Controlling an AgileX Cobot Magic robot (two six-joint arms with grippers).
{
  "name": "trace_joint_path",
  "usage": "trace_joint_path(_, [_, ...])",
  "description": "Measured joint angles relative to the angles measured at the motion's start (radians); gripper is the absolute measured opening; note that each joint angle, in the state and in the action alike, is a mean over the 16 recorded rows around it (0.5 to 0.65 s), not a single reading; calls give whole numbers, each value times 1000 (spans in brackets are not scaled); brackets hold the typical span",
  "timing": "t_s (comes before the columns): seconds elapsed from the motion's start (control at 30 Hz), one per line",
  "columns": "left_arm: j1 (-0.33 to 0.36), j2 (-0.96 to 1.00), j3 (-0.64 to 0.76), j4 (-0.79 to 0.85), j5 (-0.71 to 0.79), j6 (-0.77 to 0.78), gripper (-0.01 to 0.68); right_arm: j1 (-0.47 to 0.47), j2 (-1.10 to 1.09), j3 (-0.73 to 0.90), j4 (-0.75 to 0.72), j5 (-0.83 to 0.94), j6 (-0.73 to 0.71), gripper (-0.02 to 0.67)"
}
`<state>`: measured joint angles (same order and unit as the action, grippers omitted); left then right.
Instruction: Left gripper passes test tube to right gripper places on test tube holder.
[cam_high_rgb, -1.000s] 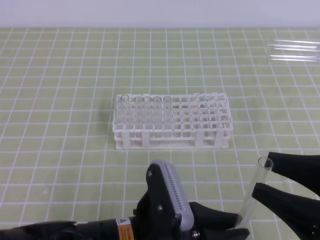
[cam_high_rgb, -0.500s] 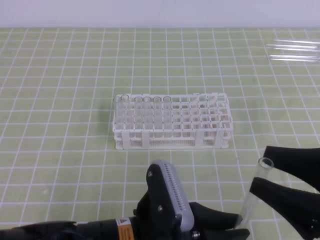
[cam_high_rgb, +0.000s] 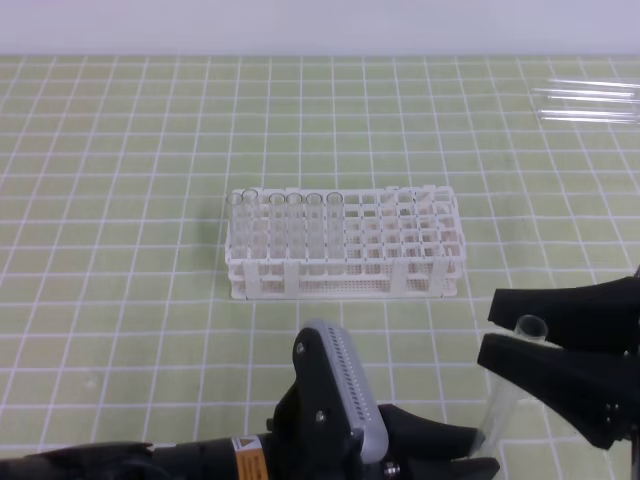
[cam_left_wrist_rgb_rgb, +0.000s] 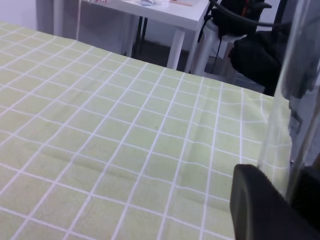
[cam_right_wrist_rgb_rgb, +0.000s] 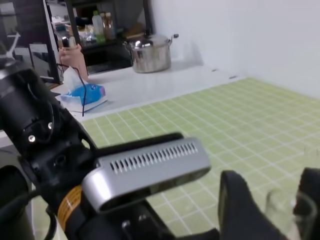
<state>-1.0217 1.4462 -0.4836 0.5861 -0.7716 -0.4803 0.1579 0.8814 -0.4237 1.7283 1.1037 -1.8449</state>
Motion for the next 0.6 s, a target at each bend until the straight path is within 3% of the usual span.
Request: trace_joint_path(0.6, [0, 0, 0, -17, -24, 14, 69, 0, 4, -23, 1, 9, -1, 232])
